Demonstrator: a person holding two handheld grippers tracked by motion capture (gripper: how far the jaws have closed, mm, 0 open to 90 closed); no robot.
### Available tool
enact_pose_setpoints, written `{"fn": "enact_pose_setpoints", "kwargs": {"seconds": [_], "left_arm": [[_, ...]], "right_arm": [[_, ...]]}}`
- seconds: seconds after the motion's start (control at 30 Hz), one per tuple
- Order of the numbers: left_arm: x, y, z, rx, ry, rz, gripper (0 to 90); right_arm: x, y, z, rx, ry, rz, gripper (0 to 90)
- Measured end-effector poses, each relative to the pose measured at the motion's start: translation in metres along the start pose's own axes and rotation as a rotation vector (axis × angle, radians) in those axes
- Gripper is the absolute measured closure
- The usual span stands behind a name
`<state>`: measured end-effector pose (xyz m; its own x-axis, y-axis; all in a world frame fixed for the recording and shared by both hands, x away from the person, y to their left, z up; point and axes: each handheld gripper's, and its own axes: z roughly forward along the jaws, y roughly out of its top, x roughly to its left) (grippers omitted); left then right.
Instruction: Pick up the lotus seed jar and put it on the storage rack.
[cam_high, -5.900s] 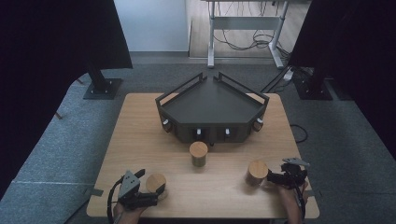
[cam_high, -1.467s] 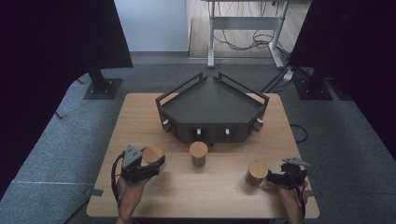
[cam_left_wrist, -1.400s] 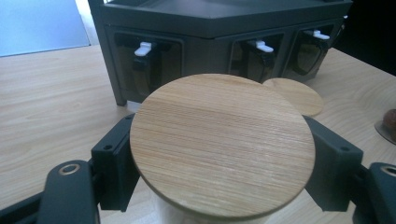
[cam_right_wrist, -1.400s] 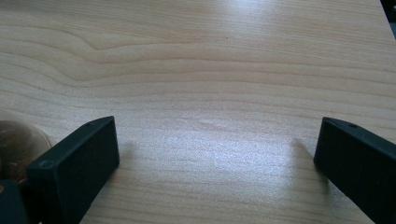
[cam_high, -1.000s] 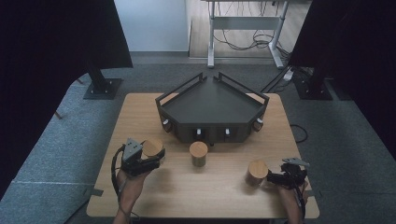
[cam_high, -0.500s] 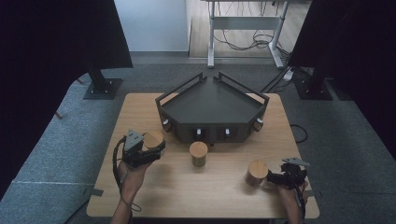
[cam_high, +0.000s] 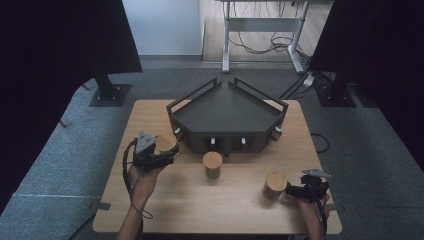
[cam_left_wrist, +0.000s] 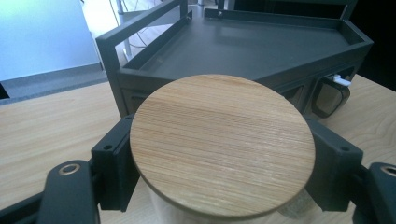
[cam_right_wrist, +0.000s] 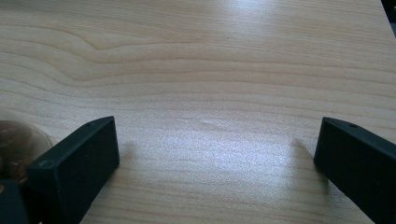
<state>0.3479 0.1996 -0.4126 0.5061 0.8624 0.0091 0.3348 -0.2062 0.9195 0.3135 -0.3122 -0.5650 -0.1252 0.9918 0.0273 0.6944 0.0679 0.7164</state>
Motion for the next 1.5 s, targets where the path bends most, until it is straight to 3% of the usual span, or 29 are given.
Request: {"fn": "enact_pose_setpoints", "kwargs": {"seconds": [0.73,1.5], "left_arm": [[0.006,0.023,0.021,0.013,-0.015,0.008,24.2],[0.007,0.044,0.037,0.0,-0.003,0.017,24.2]], "right_arm": [[0.0,0.0,0.0,0.0,0.002,-0.002,0.0],[0.0,0.0,0.0,-0.001,0.004,-0.004,0.0]]}}
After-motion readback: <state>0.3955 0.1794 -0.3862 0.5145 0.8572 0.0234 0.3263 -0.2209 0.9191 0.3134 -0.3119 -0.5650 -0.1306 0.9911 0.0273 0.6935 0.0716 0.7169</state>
